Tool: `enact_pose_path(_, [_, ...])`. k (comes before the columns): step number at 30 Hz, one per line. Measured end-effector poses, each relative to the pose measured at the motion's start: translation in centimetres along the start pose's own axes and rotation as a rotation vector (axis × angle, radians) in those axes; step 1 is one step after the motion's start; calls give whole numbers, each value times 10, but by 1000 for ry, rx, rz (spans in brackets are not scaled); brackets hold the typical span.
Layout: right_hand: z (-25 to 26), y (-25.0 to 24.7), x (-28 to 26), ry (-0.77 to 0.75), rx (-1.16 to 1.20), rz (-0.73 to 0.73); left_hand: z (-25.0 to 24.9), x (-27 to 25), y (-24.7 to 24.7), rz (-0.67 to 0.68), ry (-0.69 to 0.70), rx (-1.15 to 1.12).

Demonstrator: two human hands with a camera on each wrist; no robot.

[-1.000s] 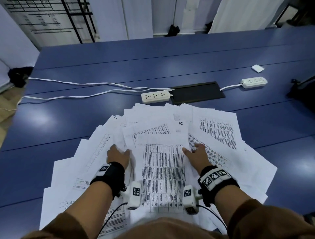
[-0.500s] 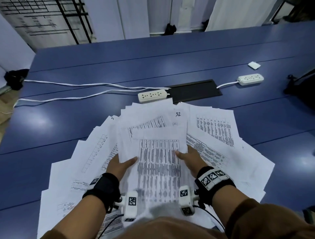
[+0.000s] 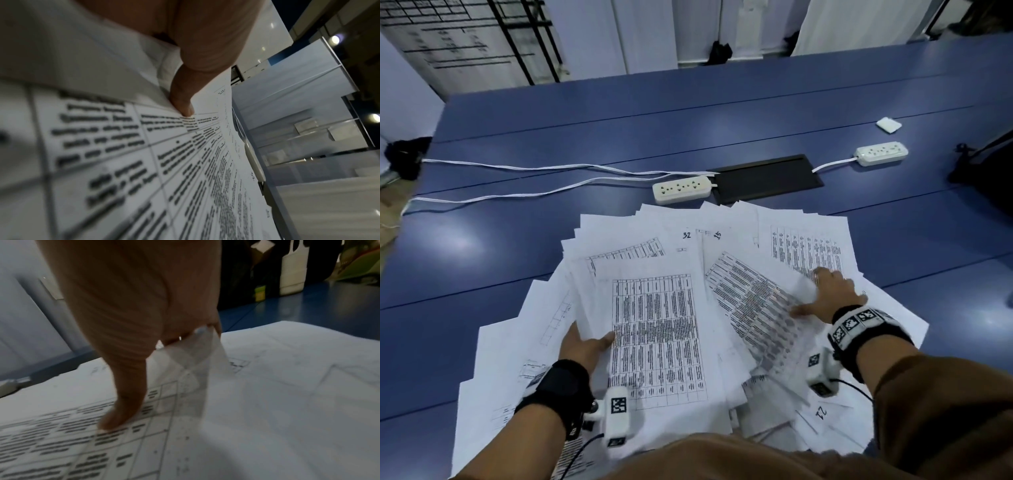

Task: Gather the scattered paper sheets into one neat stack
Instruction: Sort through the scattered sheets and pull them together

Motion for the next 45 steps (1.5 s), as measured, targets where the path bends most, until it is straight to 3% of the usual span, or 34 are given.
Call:
enact_pose_path(4, [-13, 12, -3, -64, 197, 70, 5, 0, 2, 0, -23, -23])
enact_pose_path(8, [8, 23, -10, -134, 419, -18, 5, -2, 7, 38, -41, -41])
enact_pose_path(13, [63, 41, -41, -173, 663, 150, 1, -19, 25, 152, -85, -22])
enact_pose_path(19, [109, 53, -71, -173, 935, 195, 0, -30, 35, 132, 45, 138])
enact_pose_path(23, [109, 62, -69, -281, 923, 206, -2, -43, 42, 208, 64, 206])
enact_pose_path(28, [99, 58, -70, -227, 1069, 146, -8, -47, 36, 121, 148, 116])
enact_pose_path(30, [93, 50, -71, -165, 1148, 158, -13, -46, 33, 243, 111, -5])
enact_pose_path(32, [88, 47, -68, -148, 1198, 193, -20, -54, 35, 428, -13, -99])
enact_pose_path(34, [86, 45, -67, -158, 1180, 214, -23, -58, 40, 478, -67, -119])
enact_pose_path(35, [84, 44, -67, -170, 1155, 178, -24, -60, 42, 437, -58, -137])
enact_pose_path(37, [75, 42, -61, -135, 1059, -42, -23, -58, 42, 282, -13, -83])
enact_pose_path(40, [34, 33, -50, 149, 661, -400, -14, -45, 32, 110, -14, 43])
enact_pose_path(43, [-10, 25, -54, 409, 411, -379, -2, -29, 18, 46, -43, 59])
enact_pose_path(45, [-27, 25, -56, 462, 342, -319, 2, -25, 10, 35, -76, 61])
Point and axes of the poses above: each hand's wrist, its own x-axis towards the middle knuckle, its own y-axis out of the palm, z = x × y, the point moved 1 cm from there along x, towards the middle knuckle, and after that the axes turned 15 degrees about -y, right-handed, at the moved point
